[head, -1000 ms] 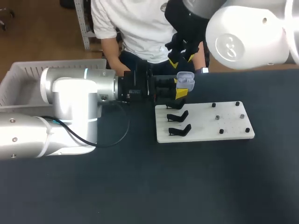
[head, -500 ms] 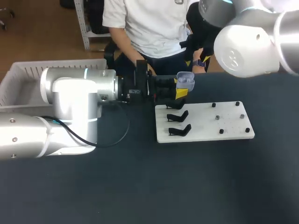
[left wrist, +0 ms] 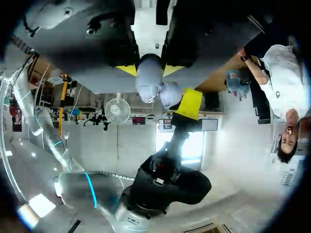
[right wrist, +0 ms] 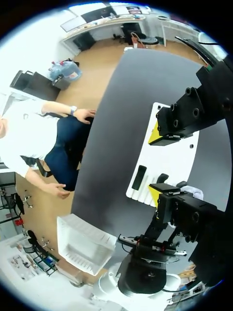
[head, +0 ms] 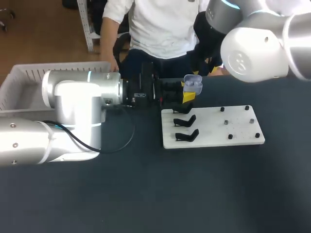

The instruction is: Pick up each earbud case from the left stands, insert the matching earbuds, close the lid, and place the case in the box.

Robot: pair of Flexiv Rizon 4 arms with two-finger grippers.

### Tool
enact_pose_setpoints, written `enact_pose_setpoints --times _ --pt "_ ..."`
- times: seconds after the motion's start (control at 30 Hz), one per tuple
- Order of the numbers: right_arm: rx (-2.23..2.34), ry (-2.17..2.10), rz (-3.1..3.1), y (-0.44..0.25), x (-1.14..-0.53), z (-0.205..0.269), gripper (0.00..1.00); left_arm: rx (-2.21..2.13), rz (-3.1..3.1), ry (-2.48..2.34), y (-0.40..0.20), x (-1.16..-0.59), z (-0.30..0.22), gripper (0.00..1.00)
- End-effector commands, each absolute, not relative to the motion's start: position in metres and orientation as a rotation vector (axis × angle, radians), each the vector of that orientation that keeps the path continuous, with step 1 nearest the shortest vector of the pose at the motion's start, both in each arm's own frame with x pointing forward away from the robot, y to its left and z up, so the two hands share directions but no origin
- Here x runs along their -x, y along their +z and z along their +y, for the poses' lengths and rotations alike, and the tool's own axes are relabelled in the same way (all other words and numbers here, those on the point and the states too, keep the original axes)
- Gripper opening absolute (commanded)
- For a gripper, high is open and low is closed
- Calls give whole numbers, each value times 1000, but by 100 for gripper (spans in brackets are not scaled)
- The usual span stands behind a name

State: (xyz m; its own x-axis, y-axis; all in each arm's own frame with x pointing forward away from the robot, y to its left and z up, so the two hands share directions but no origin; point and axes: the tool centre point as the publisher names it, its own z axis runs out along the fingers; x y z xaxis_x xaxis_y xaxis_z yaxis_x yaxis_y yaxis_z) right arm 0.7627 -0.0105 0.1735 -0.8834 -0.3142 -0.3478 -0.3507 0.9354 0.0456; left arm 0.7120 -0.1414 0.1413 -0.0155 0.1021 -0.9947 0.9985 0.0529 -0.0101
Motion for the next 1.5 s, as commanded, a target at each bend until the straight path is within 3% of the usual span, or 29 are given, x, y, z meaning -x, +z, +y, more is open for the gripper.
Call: enact_pose_setpoints --times 0.03,0.67,0.77,0.8,0.87,1.03,1.23,1.5 --pt "489 163 2735 175 -747 -14 49 -1234 1316 -1126 141 -711 -141 0" --pt "434 205 2711 184 -739 -14 50 -1234 1316 -1126 141 -711 -141 0" --pt "397 206 2690 196 -742 -21 58 -1234 1316 -1126 141 -711 -141 0" --pt "387 207 2683 199 -742 -23 66 -1234 1316 -1126 141 -711 -141 0" --pt "363 219 2666 205 -741 -29 100 -1234 1316 -1126 141 -711 -141 0" --pt "299 257 2644 214 -733 -40 100 -1237 1297 -1116 147 -712 -131 0" --pt "226 335 2620 215 -713 -46 100 -1222 1312 -1020 167 -718 -82 0" --pt "84 360 2558 223 -685 -44 100 -1104 1343 -897 189 -738 55 0"
